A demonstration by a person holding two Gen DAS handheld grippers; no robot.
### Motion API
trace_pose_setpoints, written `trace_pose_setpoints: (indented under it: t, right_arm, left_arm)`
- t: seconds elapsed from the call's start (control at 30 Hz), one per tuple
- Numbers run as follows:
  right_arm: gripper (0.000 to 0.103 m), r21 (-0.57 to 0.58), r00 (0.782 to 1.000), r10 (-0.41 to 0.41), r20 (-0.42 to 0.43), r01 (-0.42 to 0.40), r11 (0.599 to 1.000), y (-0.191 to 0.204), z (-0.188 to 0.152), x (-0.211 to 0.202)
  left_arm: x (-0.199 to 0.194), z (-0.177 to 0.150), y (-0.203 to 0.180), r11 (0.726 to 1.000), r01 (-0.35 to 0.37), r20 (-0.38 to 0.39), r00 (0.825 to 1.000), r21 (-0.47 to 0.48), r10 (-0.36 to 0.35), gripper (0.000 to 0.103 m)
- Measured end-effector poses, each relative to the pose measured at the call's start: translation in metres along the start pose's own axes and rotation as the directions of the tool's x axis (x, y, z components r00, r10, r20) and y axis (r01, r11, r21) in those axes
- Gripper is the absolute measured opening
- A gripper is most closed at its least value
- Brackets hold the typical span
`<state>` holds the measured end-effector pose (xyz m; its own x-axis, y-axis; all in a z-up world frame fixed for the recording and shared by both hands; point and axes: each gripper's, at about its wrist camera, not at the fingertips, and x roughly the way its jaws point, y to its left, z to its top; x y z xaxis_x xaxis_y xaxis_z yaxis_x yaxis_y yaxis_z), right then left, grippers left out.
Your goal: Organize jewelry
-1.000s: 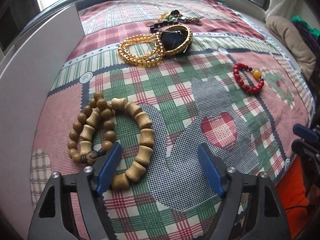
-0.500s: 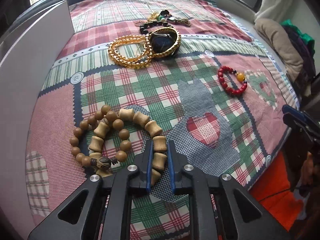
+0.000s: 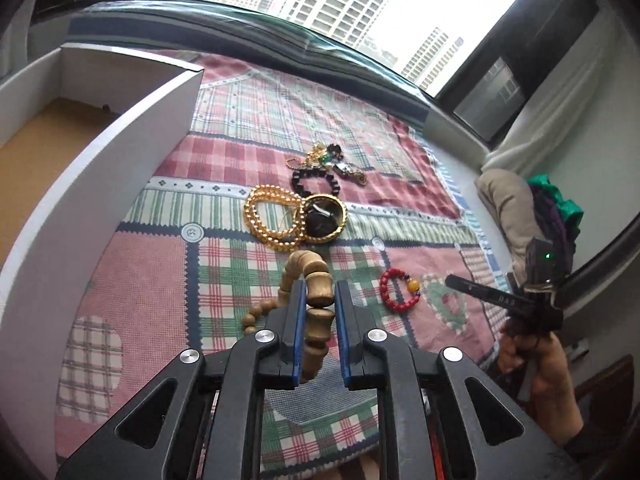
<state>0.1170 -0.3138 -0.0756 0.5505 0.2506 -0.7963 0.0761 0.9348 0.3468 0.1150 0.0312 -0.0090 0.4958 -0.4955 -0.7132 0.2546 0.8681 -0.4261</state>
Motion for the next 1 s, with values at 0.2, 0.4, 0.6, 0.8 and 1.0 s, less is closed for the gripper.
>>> trace_pose_setpoints:
  t: [0.2,0.4,0.6,0.8,1.0]
  right_arm:
    - [0.04,-0.12,0.994,-0.044,-0.098,0.032,0.992,0.028,0.011,0.043]
    - [0.017,-0.279,0.978,-0.189,-0.084,0.159,0.947,0.057,0.0,0.067]
    - [0.018,-0.34,0.992,-0.118,-0.044,0.096,0.936,0.088,0.008,0.031]
    - [0.017,-0.46,0.998,0.066,0.013,-0.052,0.887,0.175,0.045,-0.024]
    - [0.017,-0.565,0.959,0.284,-0.015,-0.243,0.788,0.288,0.081,-0.035]
  left_arm:
    - [-0.005,-0.003,0.021,0.992,0.079,0.021,0.997,-0.101,-0.077,0.012]
    - [-0.029,-0.005,0.015,0.999,0.005,0.044,0.999,-0.053,-0.003,0.012]
    - [-0.074,0.003,0.018,0.985,-0.172,0.112,0.978,-0.019,0.173,0.013]
    - [-0.133,0.016,0.055,0.927,-0.369,0.2,0.905,-0.074,0.376,0.013]
    - [-0.162,0.02,0.123,0.831,-0.516,0.177,0.816,-0.209,0.551,0.013]
